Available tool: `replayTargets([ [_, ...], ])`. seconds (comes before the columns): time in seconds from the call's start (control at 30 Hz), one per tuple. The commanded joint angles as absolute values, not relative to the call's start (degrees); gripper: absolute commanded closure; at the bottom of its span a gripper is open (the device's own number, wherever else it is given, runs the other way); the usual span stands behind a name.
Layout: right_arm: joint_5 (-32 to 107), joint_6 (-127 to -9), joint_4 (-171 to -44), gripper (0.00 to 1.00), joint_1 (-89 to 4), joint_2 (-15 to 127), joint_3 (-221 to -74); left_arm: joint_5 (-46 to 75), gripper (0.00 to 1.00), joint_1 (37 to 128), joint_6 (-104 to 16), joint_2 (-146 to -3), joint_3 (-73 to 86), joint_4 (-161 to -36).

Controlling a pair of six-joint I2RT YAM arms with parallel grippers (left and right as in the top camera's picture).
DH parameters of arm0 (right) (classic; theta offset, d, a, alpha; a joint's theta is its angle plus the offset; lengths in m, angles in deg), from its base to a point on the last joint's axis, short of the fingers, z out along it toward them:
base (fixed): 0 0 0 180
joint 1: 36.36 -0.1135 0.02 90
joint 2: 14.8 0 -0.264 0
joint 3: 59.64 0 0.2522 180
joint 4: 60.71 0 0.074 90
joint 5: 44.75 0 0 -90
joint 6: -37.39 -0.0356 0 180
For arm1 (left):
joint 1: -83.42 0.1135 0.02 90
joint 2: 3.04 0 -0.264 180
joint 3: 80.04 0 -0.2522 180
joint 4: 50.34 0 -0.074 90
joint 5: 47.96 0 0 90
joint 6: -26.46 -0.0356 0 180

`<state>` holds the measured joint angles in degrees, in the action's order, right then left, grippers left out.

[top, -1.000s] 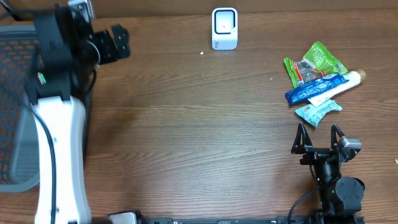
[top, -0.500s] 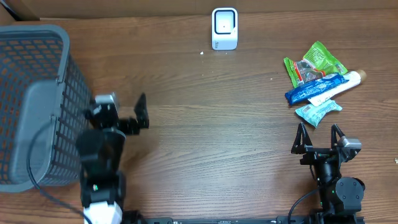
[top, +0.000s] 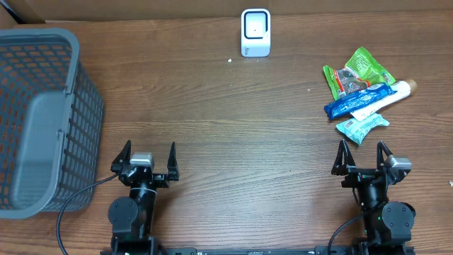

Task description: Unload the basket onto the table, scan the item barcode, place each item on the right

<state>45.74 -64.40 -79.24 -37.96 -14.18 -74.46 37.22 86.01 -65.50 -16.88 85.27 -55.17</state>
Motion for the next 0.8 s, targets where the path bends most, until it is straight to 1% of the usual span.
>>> replayTargets([
  [0.0,46.50,-64.16,-79.02,0.00,-38.27,-14.64,-73.85,39.51,0.00,85.57,-69.21,-13.65,85.92,-57.05],
  [0.3,46.50,-64.18,-79.02,0.00,-38.27,-14.64,-73.85,39.71,0.00,85.59,-69.69,-3.83,85.92,-68.46],
  [0.77,46.50,-64.16,-79.02,0.00,-38.27,-14.64,-73.85,40.10,0.00,85.31,-69.78,-3.24,85.92,-68.46],
])
